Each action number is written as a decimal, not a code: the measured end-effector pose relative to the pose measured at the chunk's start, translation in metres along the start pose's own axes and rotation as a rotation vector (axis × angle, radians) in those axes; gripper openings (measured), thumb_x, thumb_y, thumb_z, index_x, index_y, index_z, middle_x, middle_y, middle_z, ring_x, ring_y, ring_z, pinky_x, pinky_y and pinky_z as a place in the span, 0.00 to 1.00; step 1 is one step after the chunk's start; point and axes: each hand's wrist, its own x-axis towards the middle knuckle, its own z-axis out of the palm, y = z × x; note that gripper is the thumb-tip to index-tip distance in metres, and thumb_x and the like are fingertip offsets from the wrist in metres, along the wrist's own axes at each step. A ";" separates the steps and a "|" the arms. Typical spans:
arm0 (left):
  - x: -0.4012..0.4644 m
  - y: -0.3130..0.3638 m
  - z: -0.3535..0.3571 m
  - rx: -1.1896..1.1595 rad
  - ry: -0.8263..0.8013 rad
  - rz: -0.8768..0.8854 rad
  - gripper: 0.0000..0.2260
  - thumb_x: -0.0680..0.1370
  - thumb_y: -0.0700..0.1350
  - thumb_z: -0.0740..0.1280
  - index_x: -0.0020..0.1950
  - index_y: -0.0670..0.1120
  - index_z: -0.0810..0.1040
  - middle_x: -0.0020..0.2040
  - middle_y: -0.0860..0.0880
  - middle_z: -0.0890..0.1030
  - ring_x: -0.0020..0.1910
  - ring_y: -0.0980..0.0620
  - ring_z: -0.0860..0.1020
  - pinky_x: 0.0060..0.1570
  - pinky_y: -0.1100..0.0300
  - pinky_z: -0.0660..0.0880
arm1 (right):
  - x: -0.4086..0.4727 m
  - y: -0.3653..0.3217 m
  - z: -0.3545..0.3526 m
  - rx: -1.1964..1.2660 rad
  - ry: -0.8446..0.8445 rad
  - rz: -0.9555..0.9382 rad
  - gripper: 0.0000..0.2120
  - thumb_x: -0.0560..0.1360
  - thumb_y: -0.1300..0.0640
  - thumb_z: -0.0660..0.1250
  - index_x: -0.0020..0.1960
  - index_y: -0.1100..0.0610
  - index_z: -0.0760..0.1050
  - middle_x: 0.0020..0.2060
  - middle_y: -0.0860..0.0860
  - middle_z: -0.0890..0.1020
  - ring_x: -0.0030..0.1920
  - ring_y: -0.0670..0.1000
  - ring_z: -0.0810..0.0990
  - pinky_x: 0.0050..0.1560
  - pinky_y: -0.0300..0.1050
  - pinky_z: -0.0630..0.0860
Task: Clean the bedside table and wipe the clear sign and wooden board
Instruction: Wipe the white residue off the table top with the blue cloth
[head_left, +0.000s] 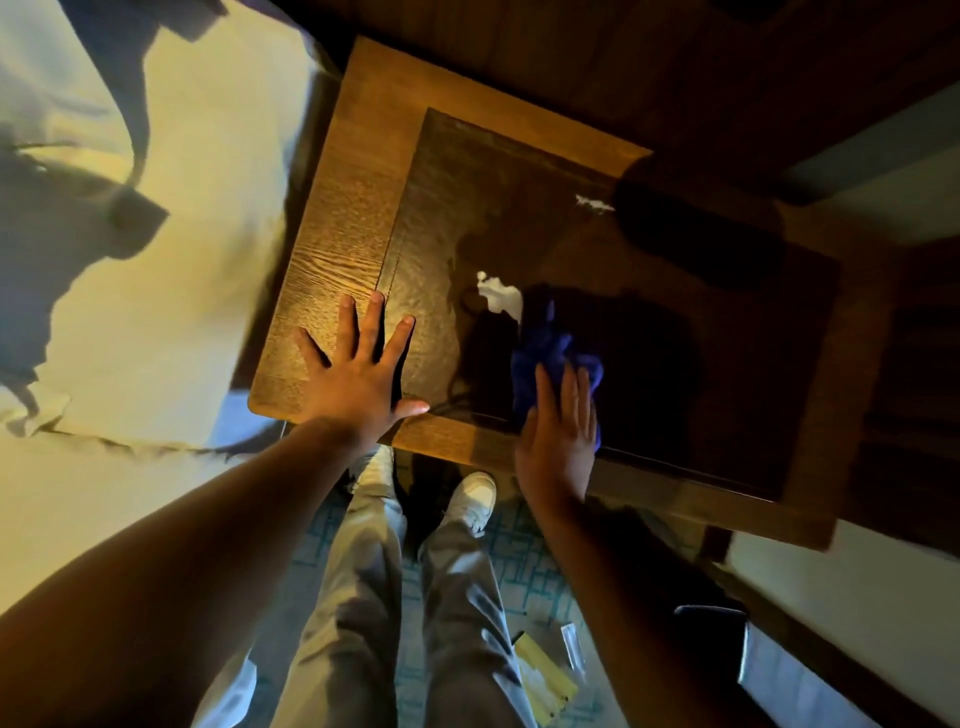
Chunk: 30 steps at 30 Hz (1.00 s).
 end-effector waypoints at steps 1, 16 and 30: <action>0.000 -0.001 0.002 0.000 0.010 -0.001 0.46 0.72 0.75 0.54 0.81 0.55 0.38 0.81 0.44 0.33 0.79 0.37 0.33 0.68 0.21 0.47 | -0.010 0.005 0.001 -0.020 -0.008 -0.014 0.26 0.77 0.59 0.61 0.75 0.55 0.68 0.77 0.59 0.65 0.78 0.61 0.60 0.72 0.61 0.66; 0.000 -0.001 0.001 -0.026 0.014 0.017 0.46 0.73 0.74 0.57 0.81 0.56 0.37 0.81 0.45 0.31 0.79 0.37 0.32 0.69 0.22 0.46 | 0.133 -0.022 -0.032 -0.015 -0.046 0.137 0.29 0.80 0.60 0.59 0.80 0.51 0.56 0.81 0.54 0.52 0.81 0.56 0.46 0.78 0.57 0.53; -0.001 -0.001 0.001 -0.006 0.015 0.020 0.46 0.73 0.75 0.52 0.82 0.55 0.38 0.81 0.43 0.32 0.79 0.37 0.32 0.69 0.22 0.47 | 0.022 0.024 -0.017 -0.092 -0.056 -0.060 0.28 0.79 0.57 0.64 0.78 0.54 0.62 0.79 0.58 0.59 0.80 0.59 0.54 0.77 0.59 0.59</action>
